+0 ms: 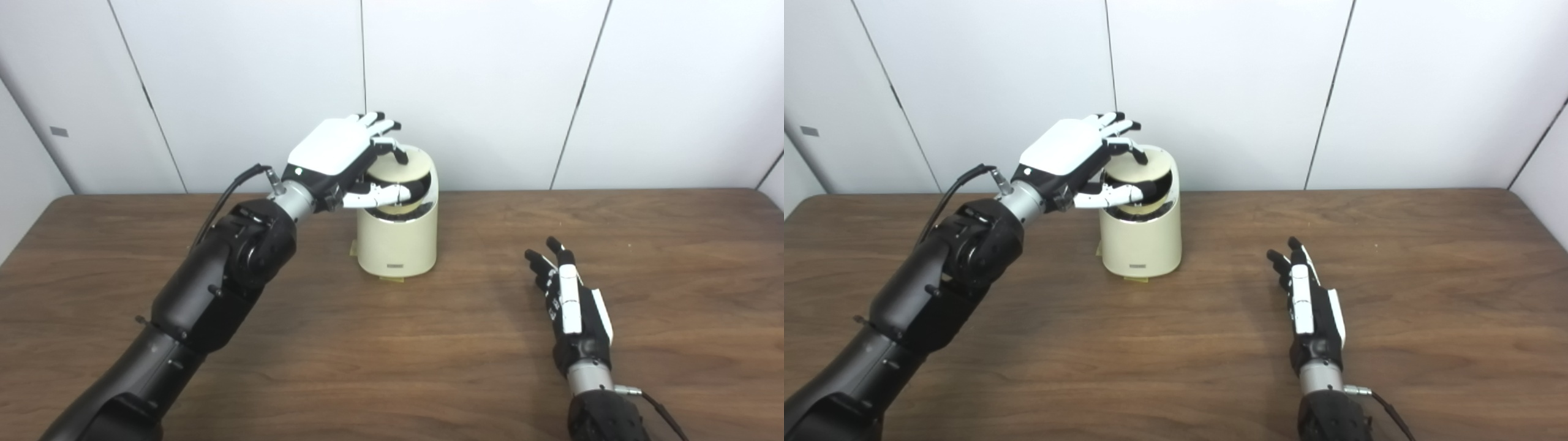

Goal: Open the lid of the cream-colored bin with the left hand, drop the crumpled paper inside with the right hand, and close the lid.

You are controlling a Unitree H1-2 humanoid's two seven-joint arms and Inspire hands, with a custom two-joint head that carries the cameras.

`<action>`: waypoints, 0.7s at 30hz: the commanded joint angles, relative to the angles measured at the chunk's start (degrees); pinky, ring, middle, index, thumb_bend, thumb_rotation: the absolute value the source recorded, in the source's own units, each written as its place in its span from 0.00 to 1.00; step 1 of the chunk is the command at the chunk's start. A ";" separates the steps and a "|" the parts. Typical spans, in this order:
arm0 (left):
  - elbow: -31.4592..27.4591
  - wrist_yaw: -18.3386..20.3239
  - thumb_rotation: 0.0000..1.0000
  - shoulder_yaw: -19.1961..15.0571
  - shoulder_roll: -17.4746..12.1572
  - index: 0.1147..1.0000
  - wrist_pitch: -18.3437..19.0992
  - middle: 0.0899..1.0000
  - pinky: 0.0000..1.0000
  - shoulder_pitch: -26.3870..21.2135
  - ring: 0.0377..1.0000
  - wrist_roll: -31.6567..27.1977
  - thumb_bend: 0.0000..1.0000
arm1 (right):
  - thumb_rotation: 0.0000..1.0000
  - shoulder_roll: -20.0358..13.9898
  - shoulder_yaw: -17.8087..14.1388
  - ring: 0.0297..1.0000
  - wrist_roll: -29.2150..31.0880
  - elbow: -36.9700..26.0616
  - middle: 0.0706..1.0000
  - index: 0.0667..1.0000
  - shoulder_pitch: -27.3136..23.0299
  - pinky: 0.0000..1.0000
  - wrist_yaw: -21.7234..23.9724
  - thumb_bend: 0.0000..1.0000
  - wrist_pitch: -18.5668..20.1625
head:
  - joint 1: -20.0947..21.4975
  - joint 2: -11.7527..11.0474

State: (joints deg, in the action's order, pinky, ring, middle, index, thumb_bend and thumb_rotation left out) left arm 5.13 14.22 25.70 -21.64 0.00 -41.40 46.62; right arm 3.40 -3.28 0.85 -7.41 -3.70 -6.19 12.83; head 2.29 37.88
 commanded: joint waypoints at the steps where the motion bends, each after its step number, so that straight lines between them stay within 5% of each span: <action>1: -2.56 0.45 1.00 -0.38 -0.95 0.71 -0.21 0.94 1.00 -1.19 1.00 1.96 0.64 | 1.00 -0.15 0.30 0.90 0.60 -1.18 0.83 0.95 -0.11 0.95 1.02 0.52 1.05 | 0.13 0.22; 21: -5.99 4.07 1.00 0.10 0.65 0.74 0.90 0.95 1.00 5.07 1.00 8.67 0.61 | 1.00 -1.52 -0.34 0.91 0.04 -4.60 0.82 0.94 0.28 0.93 0.97 0.52 4.93 | 0.42 2.26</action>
State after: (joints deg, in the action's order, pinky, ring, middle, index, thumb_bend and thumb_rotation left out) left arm -0.31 17.89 25.63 -20.93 0.95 -35.99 54.39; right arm 1.95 -3.41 0.89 -10.46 -3.35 -5.28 17.59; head 2.64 40.08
